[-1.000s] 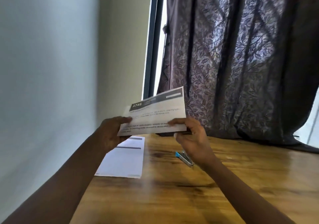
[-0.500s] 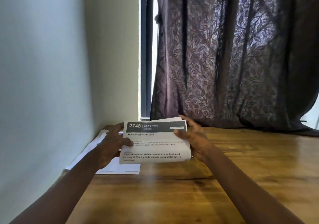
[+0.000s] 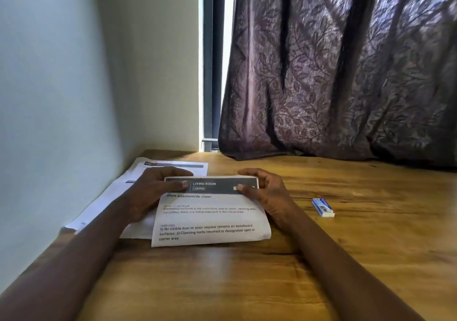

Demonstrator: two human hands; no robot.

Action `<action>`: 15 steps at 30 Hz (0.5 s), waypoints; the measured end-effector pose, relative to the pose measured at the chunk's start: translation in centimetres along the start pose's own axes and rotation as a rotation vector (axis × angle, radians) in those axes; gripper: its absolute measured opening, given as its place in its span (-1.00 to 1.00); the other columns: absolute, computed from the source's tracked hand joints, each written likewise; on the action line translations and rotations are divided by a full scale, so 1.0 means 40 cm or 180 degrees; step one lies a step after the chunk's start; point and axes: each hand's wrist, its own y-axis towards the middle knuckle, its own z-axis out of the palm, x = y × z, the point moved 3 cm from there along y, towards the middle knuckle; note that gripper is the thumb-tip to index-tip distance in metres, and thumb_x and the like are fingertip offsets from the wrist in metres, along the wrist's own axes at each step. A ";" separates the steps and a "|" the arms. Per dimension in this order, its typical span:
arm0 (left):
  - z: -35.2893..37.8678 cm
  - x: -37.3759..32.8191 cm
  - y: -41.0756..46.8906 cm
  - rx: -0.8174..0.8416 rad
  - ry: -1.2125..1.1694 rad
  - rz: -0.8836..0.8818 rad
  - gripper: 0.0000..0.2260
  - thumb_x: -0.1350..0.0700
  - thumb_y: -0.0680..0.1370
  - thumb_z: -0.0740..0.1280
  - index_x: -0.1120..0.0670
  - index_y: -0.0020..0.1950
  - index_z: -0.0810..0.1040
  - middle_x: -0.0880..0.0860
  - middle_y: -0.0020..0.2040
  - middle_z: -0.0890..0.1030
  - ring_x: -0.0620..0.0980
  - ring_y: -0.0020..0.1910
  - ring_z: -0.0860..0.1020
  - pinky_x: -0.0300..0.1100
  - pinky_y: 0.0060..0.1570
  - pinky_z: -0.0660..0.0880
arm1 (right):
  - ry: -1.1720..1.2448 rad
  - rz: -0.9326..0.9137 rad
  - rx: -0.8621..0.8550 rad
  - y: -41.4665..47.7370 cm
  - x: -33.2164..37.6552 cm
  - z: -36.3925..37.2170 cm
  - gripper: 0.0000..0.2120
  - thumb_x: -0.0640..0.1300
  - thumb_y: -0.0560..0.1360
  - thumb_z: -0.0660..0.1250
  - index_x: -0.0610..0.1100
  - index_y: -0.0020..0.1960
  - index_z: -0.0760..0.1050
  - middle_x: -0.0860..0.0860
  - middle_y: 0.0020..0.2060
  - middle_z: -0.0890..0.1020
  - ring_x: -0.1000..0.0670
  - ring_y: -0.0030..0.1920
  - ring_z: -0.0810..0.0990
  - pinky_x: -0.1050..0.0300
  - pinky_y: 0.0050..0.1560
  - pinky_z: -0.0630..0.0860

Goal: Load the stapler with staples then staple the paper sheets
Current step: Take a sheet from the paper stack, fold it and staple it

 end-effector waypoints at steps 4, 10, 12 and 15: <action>-0.015 0.012 0.017 -0.0203 0.0091 0.0174 -0.65 0.15 0.38 0.58 0.15 0.15 0.69 0.23 0.07 0.72 0.17 -0.02 0.72 -0.05 -0.08 0.69 | -0.0111 0.0041 -0.0051 0.006 -0.027 -0.013 -0.66 -0.27 0.42 0.56 -0.17 0.17 0.62 -0.16 -0.05 0.75 -0.18 -0.08 0.75 0.02 -0.18 0.69; -0.006 0.010 0.016 -0.0079 0.0814 0.0199 -0.72 0.15 0.49 0.50 0.02 0.20 0.69 0.03 0.03 0.76 0.05 -0.02 0.73 -0.14 -0.08 0.66 | -0.0363 -0.0039 -0.0113 0.010 -0.034 -0.009 -0.75 -0.26 0.45 0.54 -0.13 0.11 0.66 -0.13 -0.11 0.76 -0.12 -0.16 0.75 0.08 -0.26 0.64; -0.005 0.014 0.018 -0.0103 0.1006 0.0187 -0.75 0.16 0.50 0.50 0.01 0.17 0.71 0.00 0.03 0.76 0.01 0.00 0.72 -0.24 -0.07 0.62 | -0.0545 -0.0106 -0.0089 0.009 -0.031 -0.008 -0.75 -0.25 0.48 0.52 -0.05 0.12 0.68 -0.08 -0.08 0.76 -0.07 -0.14 0.74 0.08 -0.24 0.66; -0.010 0.024 0.020 -0.0361 0.1114 0.0248 -0.78 0.17 0.50 0.52 -0.01 0.12 0.73 0.01 0.01 0.76 -0.04 -0.01 0.69 -0.30 -0.03 0.59 | -0.1025 -0.0256 -0.0156 0.006 -0.032 -0.002 -0.74 -0.14 0.52 0.49 0.01 0.20 0.65 -0.03 0.00 0.74 0.00 -0.10 0.74 0.09 -0.19 0.67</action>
